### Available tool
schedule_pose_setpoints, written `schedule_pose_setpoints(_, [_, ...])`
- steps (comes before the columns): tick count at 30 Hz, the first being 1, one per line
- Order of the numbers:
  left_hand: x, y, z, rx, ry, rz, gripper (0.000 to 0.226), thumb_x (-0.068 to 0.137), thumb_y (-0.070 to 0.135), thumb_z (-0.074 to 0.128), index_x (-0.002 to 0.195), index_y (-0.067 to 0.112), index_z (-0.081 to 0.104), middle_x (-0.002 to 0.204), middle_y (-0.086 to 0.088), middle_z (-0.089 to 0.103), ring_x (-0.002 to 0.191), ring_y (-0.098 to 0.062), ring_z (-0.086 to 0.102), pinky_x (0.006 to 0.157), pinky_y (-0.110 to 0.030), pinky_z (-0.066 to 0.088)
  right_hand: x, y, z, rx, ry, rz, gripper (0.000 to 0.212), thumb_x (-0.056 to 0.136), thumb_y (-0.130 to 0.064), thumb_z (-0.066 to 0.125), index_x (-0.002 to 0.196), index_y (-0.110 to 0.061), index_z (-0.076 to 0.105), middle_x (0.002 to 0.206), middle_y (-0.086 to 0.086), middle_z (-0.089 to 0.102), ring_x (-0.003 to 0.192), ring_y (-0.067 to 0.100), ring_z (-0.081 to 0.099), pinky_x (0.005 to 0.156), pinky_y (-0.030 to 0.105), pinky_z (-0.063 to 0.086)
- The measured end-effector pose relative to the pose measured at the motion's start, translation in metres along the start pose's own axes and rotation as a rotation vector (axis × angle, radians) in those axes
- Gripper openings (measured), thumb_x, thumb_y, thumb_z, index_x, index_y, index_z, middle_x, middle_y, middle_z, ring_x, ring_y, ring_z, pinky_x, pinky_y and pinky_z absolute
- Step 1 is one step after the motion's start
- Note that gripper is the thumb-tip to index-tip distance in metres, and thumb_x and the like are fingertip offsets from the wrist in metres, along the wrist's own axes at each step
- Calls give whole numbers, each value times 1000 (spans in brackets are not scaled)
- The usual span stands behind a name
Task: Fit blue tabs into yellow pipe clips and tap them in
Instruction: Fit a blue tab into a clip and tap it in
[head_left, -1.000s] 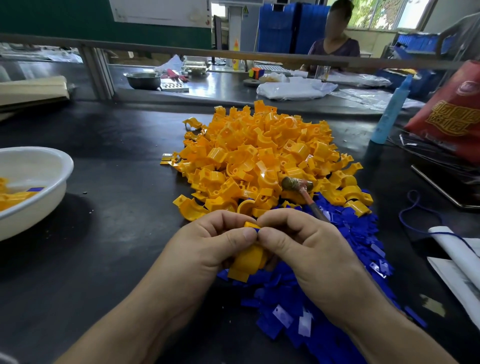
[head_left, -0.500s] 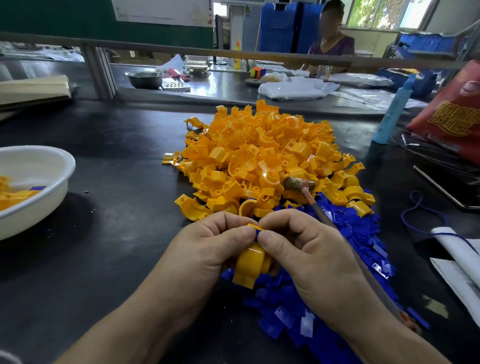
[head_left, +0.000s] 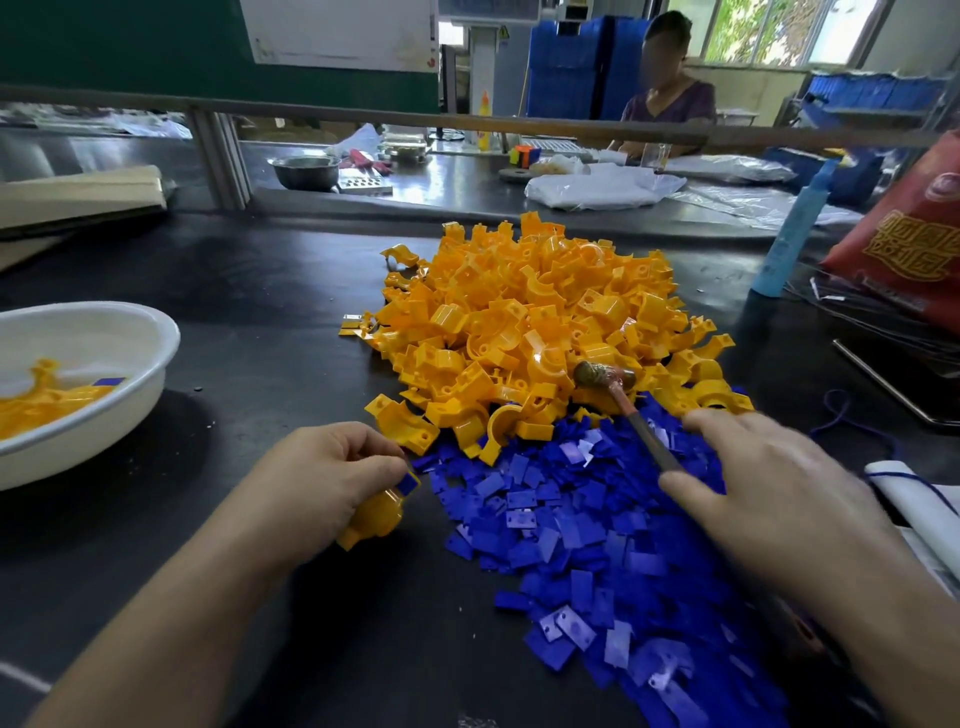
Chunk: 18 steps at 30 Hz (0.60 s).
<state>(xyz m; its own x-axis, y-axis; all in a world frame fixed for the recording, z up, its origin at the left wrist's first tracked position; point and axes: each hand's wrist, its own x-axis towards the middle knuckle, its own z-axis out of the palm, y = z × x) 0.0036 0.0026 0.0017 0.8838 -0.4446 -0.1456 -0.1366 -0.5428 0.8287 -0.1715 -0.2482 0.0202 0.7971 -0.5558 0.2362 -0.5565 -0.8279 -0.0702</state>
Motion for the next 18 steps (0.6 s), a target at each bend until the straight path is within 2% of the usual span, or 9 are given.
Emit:
schedule_pose_setpoints(1, [1, -1, 0, 75, 7, 10, 9, 89, 33, 67, 83, 32, 73, 80, 1, 71, 76, -20, 66, 63, -41, 57, -3, 3, 3, -43, -77, 5, 54, 85, -61, 46, 134, -40, 32, 120, -11, 49, 107, 13, 49, 69, 28, 35])
schedule_pose_setpoints(3, [2, 2, 0, 234, 14, 13, 7, 91, 38, 63, 87, 37, 69, 86, 9, 67, 75, -11, 60, 57, -27, 49, -9, 5, 10, -68, -154, -2, 52, 86, -62, 44, 131, -42, 27, 106, -14, 45, 90, 10, 47, 64, 27, 36])
schedule_pose_setpoints(4, [1, 5, -1, 325, 12, 5, 9, 90, 43, 63, 97, 38, 67, 93, 10, 66, 79, -8, 59, 60, -24, 48, -10, 4, 13, -67, -153, 1, 49, 87, -61, 44, 129, -43, 27, 102, -15, 42, 83, 9, 44, 61, 26, 35])
schedule_pose_setpoints(6, [1, 4, -4, 578, 16, -13, 49, 82, 56, 65, 124, 32, 58, 114, 7, 60, 97, -10, 59, 75, -26, 50, -12, 1, 15, -57, -118, 15, 45, 88, -57, 44, 127, -43, 27, 98, -16, 41, 76, 9, 42, 55, 26, 33])
schedule_pose_setpoints(8, [-2, 1, -5, 815, 72, -14, 71, 73, 65, 65, 132, 28, 48, 126, 4, 52, 112, -15, 53, 83, -30, 48, -12, -2, 15, -37, -92, 19, 41, 91, -53, 44, 126, -41, 28, 96, -15, 42, 73, 9, 43, 52, 24, 31])
schedule_pose_setpoints(12, [-13, -5, 6, 841, 135, 50, 56, 77, 60, 64, 121, 30, 49, 120, 8, 51, 108, -13, 51, 76, -28, 45, -14, -3, 8, 83, -34, 24, 27, 94, -41, 41, 121, -37, 39, 91, -14, 47, 70, 6, 45, 55, 27, 33])
schedule_pose_setpoints(14, [-15, -7, 12, 808, 159, 86, 45, 82, 56, 61, 117, 31, 50, 117, 8, 52, 105, -13, 51, 75, -27, 44, -19, -8, -4, 269, -67, 55, 19, 94, -34, 42, 111, -38, 48, 81, -11, 53, 66, 7, 51, 55, 30, 37])
schedule_pose_setpoints(16, [-16, -9, 17, 775, 180, 124, 40, 84, 55, 60, 115, 32, 50, 115, 10, 53, 104, -12, 50, 75, -27, 44, -27, -18, -19, 531, -55, 86, 19, 91, -34, 46, 97, -52, 52, 63, -3, 59, 56, 11, 56, 52, 31, 42])
schedule_pose_setpoints(18, [-17, -10, 21, 740, 177, 159, 40, 83, 57, 60, 115, 34, 50, 112, 12, 52, 102, -11, 50, 78, -27, 46, -38, -30, -33, 706, -43, 46, 29, 87, -42, 50, 89, -70, 44, 69, -13, 64, 52, 11, 59, 49, 29, 44])
